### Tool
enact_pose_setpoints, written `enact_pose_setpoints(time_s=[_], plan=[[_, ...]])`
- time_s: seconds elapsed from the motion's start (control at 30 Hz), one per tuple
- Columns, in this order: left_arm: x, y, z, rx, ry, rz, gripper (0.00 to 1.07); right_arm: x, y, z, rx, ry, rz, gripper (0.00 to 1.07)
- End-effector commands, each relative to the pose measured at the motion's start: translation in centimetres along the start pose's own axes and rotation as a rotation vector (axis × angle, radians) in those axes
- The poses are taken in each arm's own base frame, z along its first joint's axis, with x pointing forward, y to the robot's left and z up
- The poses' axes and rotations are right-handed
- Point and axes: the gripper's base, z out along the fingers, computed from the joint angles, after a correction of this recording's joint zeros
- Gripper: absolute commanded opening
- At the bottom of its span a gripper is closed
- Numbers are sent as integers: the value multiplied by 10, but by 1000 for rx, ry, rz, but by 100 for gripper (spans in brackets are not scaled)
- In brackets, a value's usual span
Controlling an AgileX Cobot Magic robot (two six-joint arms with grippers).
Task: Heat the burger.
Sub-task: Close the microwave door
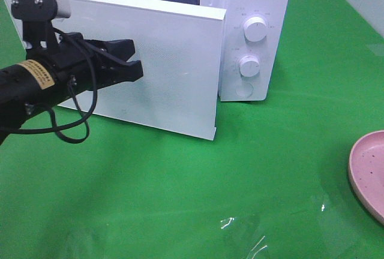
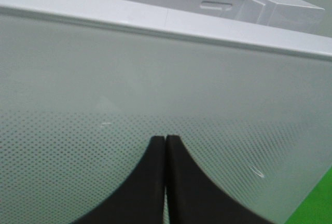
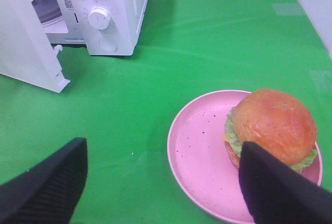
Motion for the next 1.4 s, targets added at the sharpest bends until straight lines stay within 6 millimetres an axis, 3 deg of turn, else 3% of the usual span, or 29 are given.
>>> enact_pose_setpoints(time_s=[0.03, 0.17, 0.3, 0.7, 0.83, 1.03, 1.27, 1.4], plan=[[-2, -9, 19, 0, -27, 12, 0, 2, 0, -4, 4, -28, 2, 76], [0, -12, 31, -2, -30, 1, 0, 2, 0, -4, 4, -28, 2, 76], [-4, -13, 56, -12, -33, -15, 0, 2, 0, -4, 4, -28, 2, 76], [-12, -14, 94, -27, -35, 2, 0, 2, 0, -4, 4, -28, 2, 76], [-13, -10, 99, -60, -41, 4, 0, 2, 0, -4, 3, -28, 2, 76], [-14, 13, 104, -128, -26, -7, 0, 2, 0, -4, 3, -28, 2, 76], [-13, 13, 104, -124, -18, 11, 0, 2, 0, -4, 3, -28, 2, 76], [-9, -8, 102, -67, 87, 43, 2, 2, 0, -4, 3, -28, 2, 76]])
